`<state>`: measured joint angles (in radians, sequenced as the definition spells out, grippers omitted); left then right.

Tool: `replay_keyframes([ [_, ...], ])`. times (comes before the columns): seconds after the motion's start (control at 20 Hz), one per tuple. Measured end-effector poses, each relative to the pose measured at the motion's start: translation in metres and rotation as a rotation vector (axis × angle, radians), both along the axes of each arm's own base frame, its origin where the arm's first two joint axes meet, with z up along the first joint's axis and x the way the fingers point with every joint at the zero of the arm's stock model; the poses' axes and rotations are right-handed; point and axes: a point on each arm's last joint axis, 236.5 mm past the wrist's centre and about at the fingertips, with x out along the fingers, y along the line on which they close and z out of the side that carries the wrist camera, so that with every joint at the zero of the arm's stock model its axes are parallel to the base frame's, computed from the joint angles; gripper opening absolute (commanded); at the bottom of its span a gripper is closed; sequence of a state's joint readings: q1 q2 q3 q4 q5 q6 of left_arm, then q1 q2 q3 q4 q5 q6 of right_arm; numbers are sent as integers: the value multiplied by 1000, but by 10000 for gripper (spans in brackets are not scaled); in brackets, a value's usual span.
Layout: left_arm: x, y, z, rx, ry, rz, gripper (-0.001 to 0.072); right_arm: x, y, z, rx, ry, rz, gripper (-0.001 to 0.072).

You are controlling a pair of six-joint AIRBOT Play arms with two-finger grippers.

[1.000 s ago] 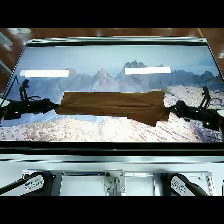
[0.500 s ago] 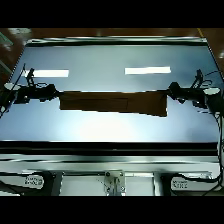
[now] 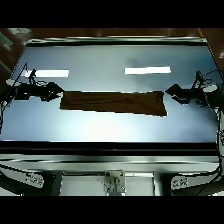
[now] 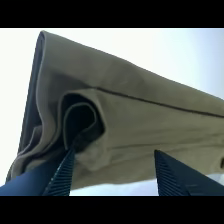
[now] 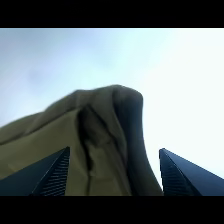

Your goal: Fold the shirts.

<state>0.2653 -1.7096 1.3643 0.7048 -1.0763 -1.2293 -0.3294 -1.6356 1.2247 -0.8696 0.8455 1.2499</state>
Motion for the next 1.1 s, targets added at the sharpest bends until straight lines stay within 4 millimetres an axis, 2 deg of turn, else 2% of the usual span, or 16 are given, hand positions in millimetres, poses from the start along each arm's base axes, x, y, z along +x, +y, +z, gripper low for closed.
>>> replay_keyframes([
  [0.15,-6,-6,18,-28,5,-53,583,-18,-4,-25,-8,114,18,684],
  [0.3,-13,-14,27,-43,14,-101,583,-32,22,-50,66,218,58,683],
  [0.45,-20,-22,31,-54,27,-137,583,-30,50,-58,148,246,69,681],
  [0.5,-21,-25,31,-54,29,-145,583,-31,59,-60,175,258,76,619],
  [0.55,-23,-28,32,-59,32,-156,583,-32,65,-63,186,266,83,424],
  [0.6,-24,-31,33,-60,34,-164,583,-35,71,-66,195,282,95,189],
  [0.65,-25,-33,33,-62,36,-170,580,-37,75,-69,203,294,101,72],
  [0.7,-26,-35,33,-62,37,-176,572,-38,78,-67,201,295,114,69],
  [0.75,-26,-38,33,-61,37,-183,458,-35,80,-63,200,285,129,69],
  [0.8,-27,-44,33,-62,39,-196,162,-34,82,-56,201,274,150,69],
  [0.85,-28,-50,33,-62,39,-209,52,-32,84,-45,206,254,167,69],
  [0.95,-30,-68,32,-57,38,-245,49,-26,88,-18,208,207,202,69],
  [1.1,-33,-118,28,-48,19,-320,43,-28,96,31,209,145,257,69],
])
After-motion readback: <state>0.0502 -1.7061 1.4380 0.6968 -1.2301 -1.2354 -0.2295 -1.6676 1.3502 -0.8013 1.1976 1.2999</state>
